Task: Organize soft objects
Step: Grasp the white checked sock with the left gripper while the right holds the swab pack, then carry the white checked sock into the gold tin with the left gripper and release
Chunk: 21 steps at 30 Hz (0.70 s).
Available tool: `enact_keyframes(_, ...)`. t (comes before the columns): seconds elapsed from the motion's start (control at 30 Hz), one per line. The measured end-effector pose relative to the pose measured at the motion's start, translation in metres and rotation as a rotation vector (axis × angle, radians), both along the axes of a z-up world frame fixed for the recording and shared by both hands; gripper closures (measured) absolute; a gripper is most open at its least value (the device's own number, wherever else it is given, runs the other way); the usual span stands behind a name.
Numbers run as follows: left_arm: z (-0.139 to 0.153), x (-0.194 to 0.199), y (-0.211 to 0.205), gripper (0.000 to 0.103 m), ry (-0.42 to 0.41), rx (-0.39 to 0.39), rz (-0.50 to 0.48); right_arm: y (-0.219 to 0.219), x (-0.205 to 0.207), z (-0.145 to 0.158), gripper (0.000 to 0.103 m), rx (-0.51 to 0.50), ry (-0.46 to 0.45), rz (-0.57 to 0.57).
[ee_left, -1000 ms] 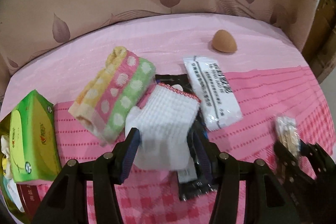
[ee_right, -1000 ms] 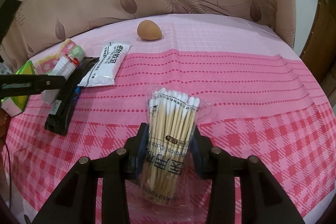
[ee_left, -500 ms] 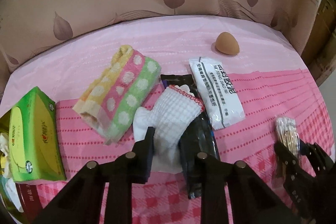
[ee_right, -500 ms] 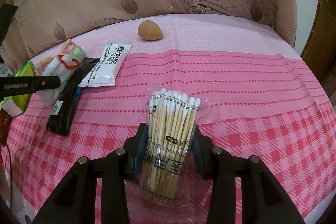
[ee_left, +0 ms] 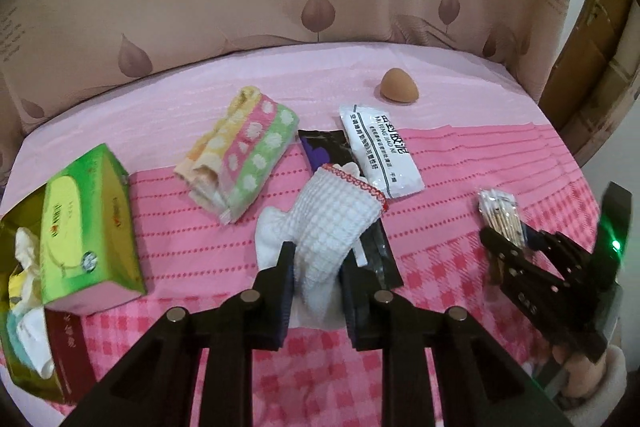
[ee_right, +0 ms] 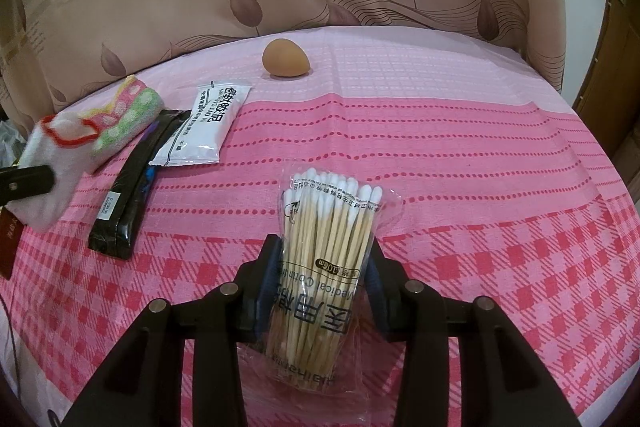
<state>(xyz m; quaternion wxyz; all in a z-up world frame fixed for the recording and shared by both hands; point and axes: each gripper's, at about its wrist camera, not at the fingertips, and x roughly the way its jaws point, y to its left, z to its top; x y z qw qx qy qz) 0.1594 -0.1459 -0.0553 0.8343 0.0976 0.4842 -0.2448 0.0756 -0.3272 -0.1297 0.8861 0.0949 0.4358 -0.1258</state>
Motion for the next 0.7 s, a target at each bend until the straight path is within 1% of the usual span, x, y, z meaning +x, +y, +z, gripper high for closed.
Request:
enact_keyframes(0.13,0.01,-0.008,0.02,0.082,-0.017,0.01,0.016,0.0,0.0,0.0,0.064,0.0,0.0,0.0)
enact_keyframes(0.3,0.021,-0.006,0.058,0.082,-0.028,0.016,0.076,0.001,0.001,0.0,0.064,-0.002,0.001,0.0)
enact_keyframes(0.4,0.029,0.001,0.086,0.082,-0.041,0.023,0.132,0.001,0.001,0.0,0.064,-0.004,0.002,0.001)
enact_keyframes(0.7,0.05,0.026,0.178,0.082,-0.112,0.077,0.312,0.003,0.001,-0.001,0.064,-0.007,0.003,0.002)
